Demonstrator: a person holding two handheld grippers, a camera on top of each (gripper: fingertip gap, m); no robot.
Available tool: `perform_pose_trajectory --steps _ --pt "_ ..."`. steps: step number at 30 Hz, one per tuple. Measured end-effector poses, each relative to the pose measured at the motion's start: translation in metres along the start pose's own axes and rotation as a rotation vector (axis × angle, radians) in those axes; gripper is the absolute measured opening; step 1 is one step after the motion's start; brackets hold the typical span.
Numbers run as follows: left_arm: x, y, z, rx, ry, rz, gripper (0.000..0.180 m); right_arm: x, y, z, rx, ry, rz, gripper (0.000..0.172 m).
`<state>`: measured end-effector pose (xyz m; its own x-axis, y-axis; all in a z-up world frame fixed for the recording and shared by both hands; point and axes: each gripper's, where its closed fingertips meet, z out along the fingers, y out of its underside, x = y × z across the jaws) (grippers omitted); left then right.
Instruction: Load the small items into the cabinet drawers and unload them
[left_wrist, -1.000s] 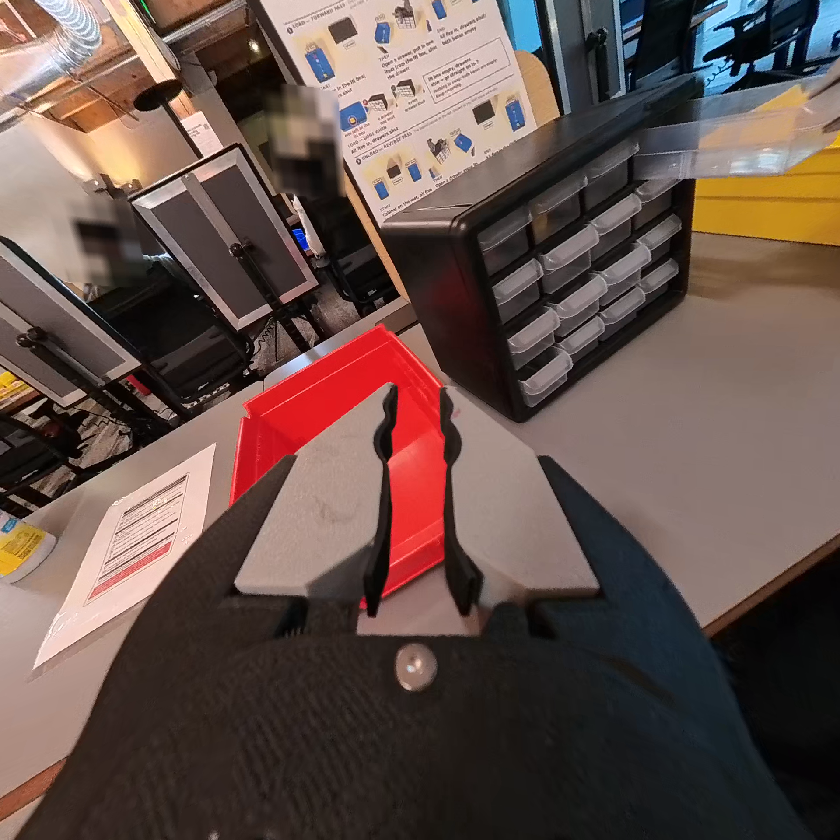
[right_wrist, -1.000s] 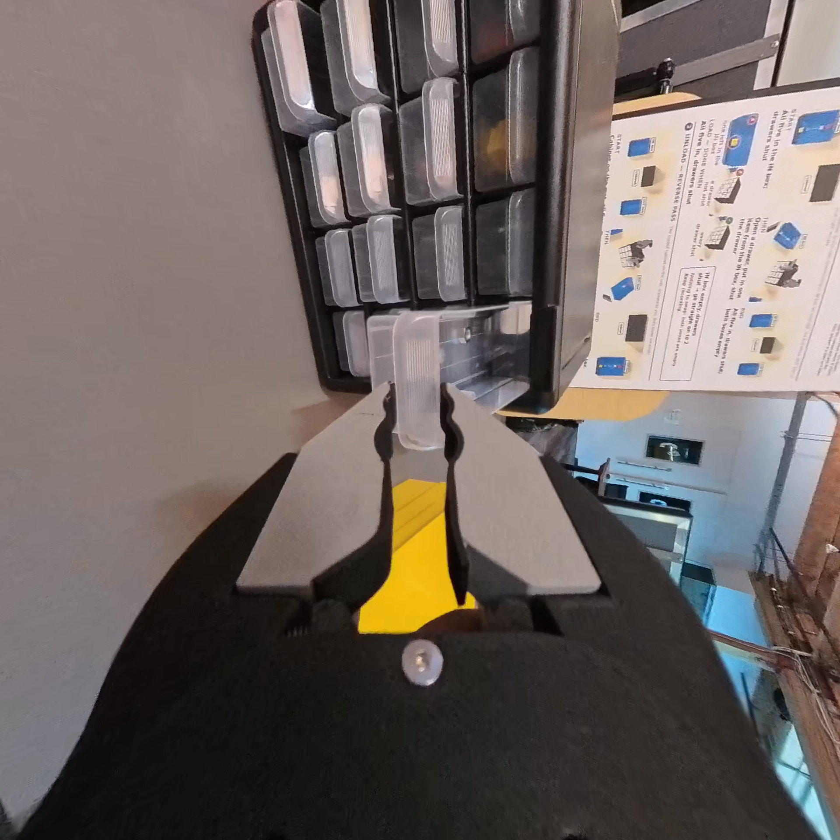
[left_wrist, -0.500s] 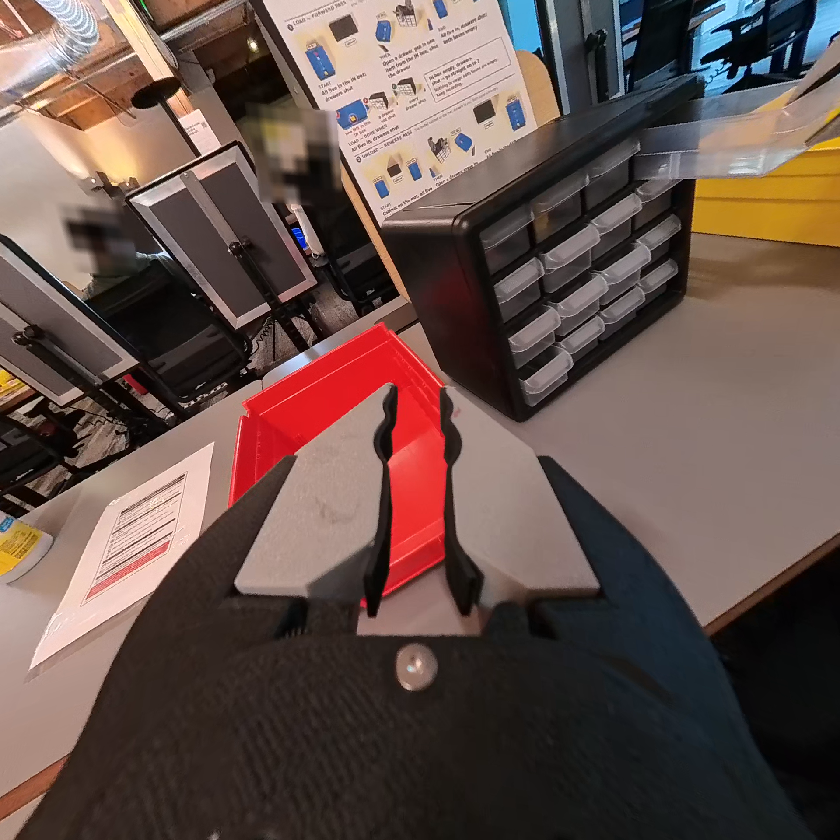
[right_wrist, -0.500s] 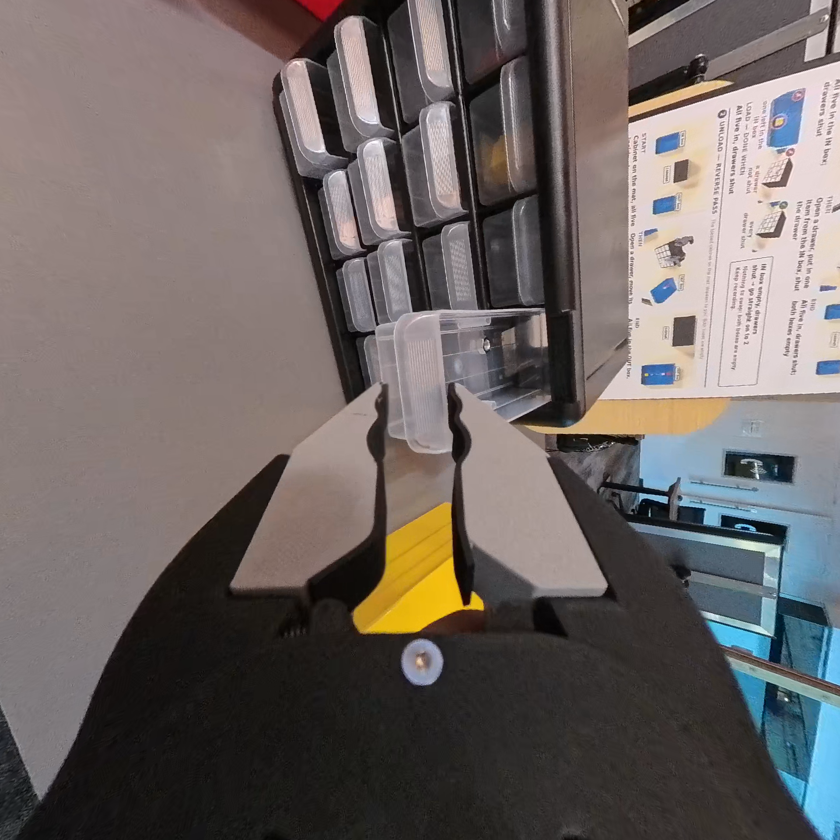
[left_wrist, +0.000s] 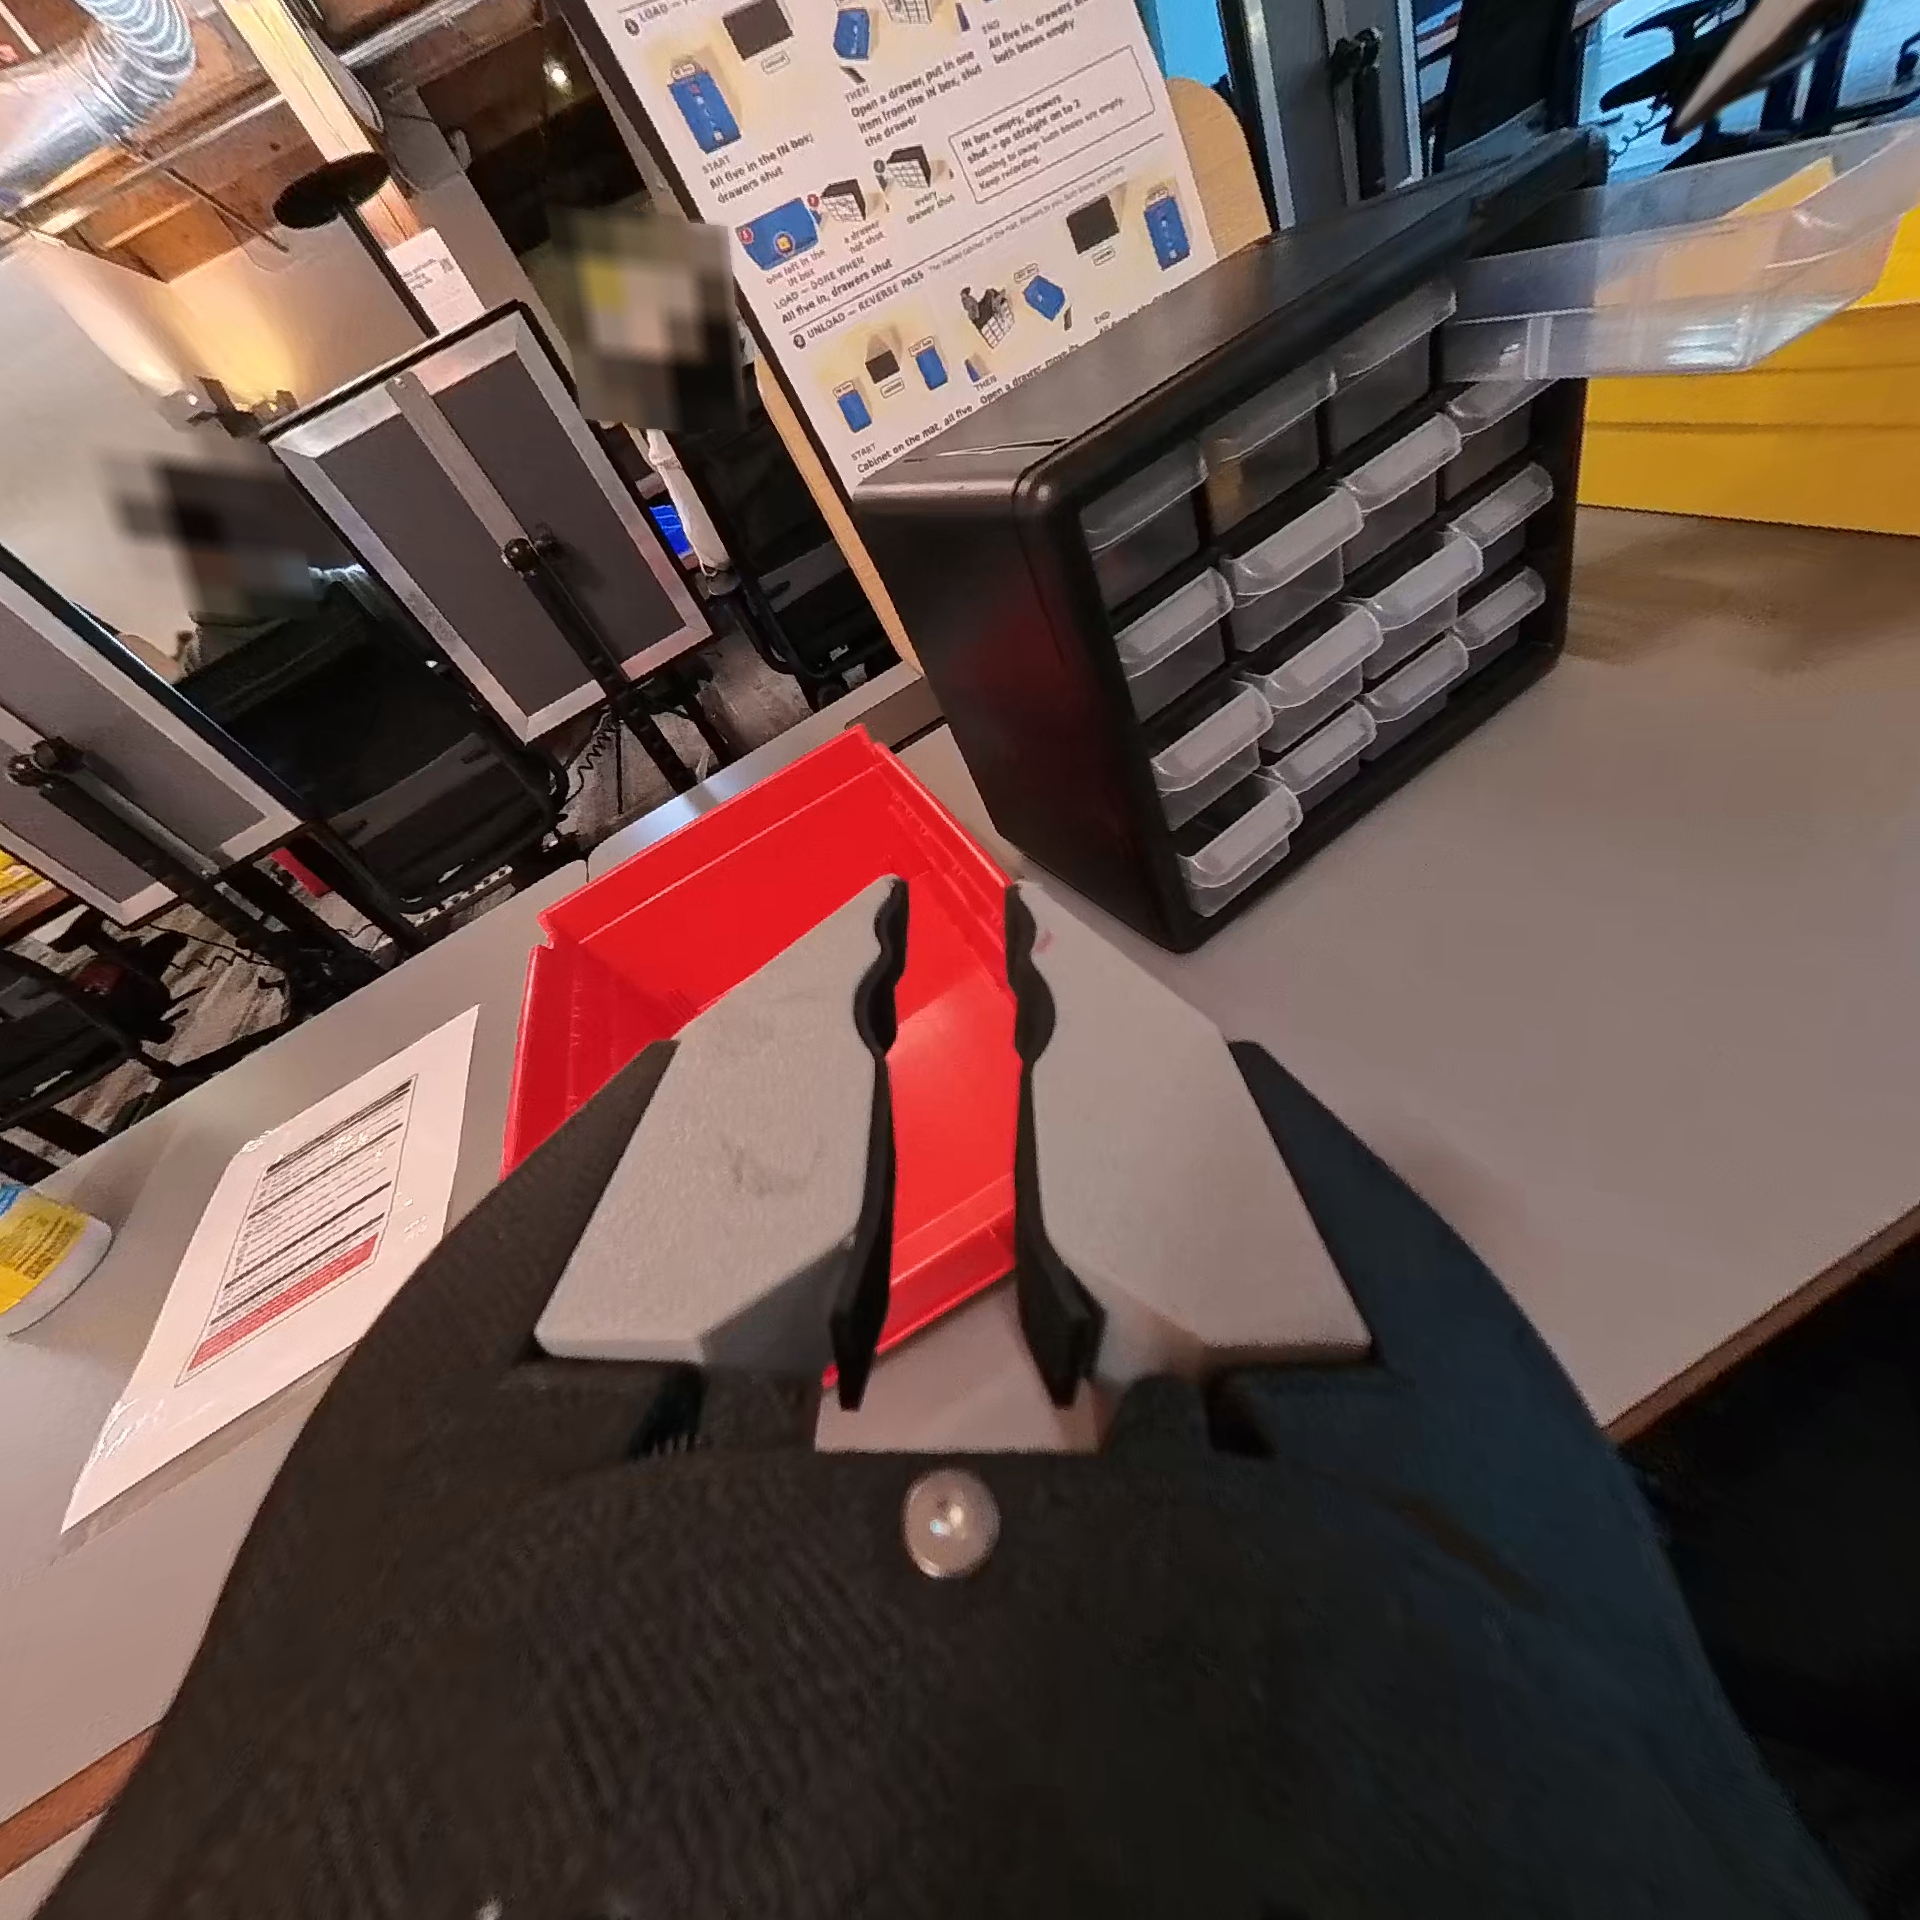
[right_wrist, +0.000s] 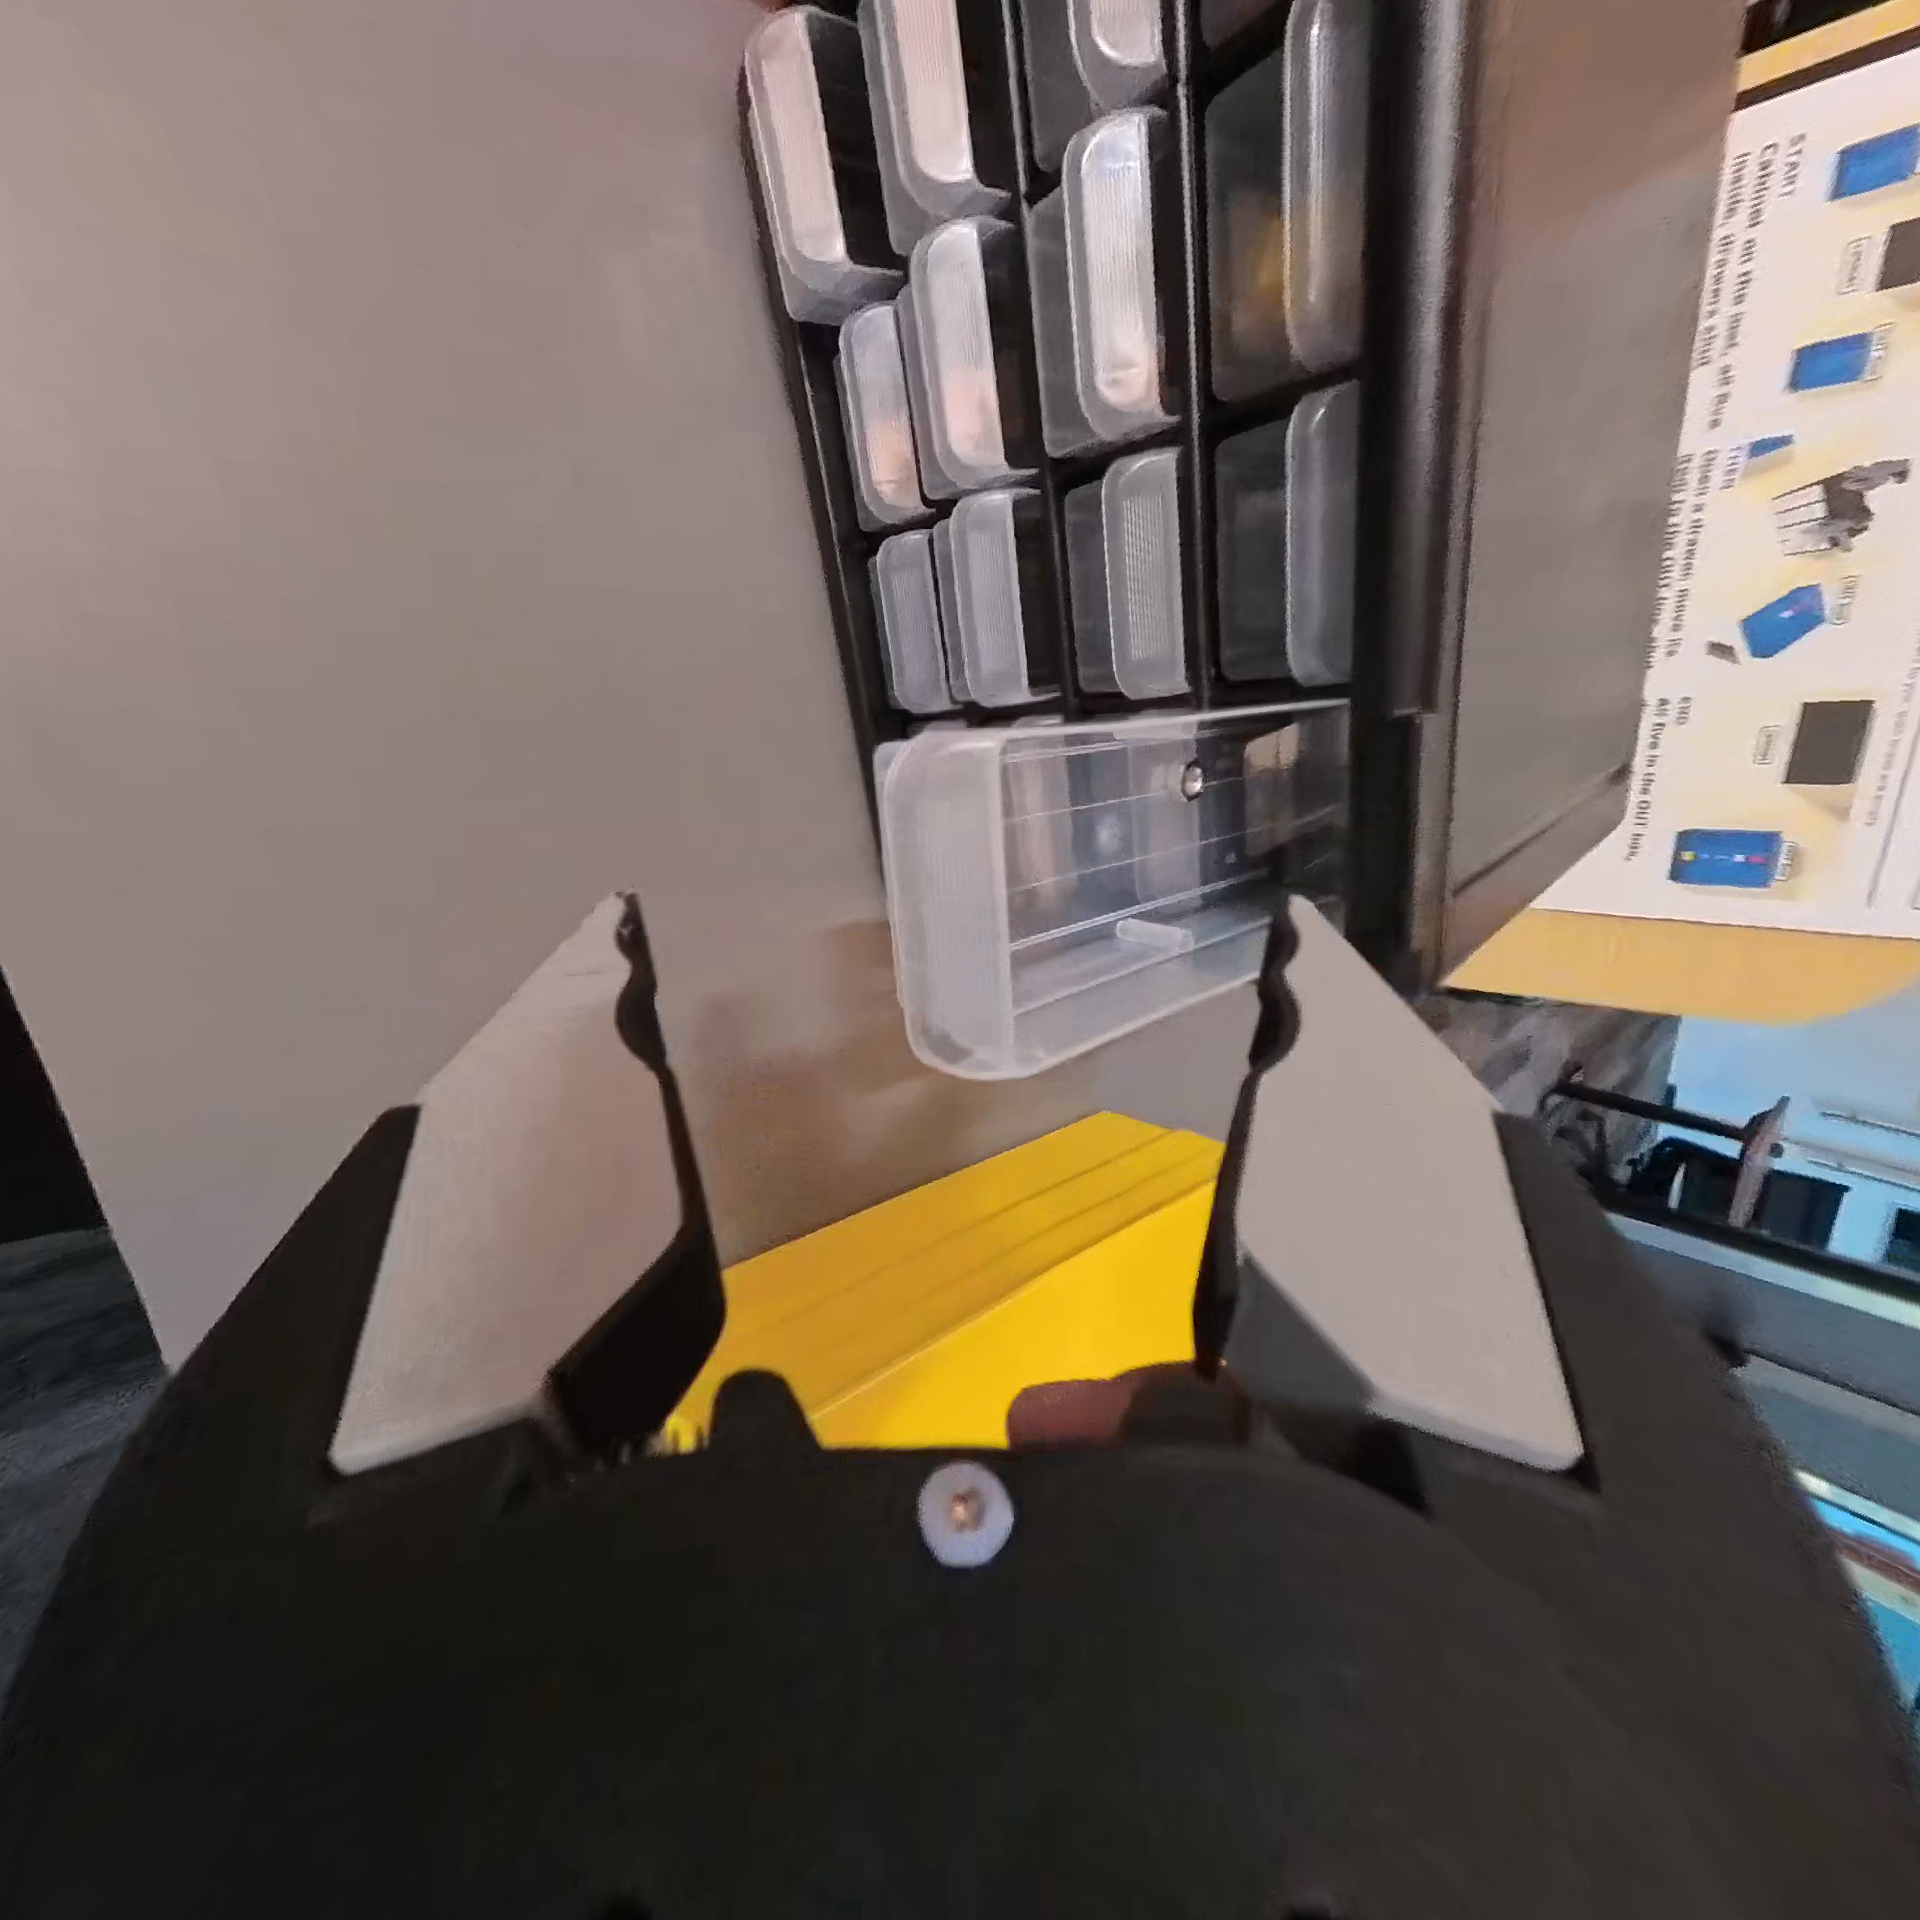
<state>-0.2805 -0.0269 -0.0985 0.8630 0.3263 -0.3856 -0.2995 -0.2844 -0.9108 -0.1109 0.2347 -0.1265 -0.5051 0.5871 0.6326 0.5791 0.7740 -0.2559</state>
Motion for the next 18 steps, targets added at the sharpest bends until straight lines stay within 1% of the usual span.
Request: perform_pose_trajectory --steps 4,9,15,18 --pt "0.004 0.002 0.005 -0.014 0.007 0.01 0.016 -0.005 0.0 0.012 -0.049 -0.12 0.009 0.116" --pt "0.005 0.006 0.007 -0.027 0.008 0.012 0.016 0.0 -0.009 0.022 -0.021 -0.161 0.022 0.12" --pt "0.0 0.01 0.009 -0.033 0.002 0.004 0.016 -0.003 0.002 0.041 -0.13 -0.228 -0.006 0.123" --pt "-0.002 0.01 0.009 -0.03 -0.001 0.002 0.016 -0.003 0.003 0.048 -0.154 -0.244 -0.013 0.123"
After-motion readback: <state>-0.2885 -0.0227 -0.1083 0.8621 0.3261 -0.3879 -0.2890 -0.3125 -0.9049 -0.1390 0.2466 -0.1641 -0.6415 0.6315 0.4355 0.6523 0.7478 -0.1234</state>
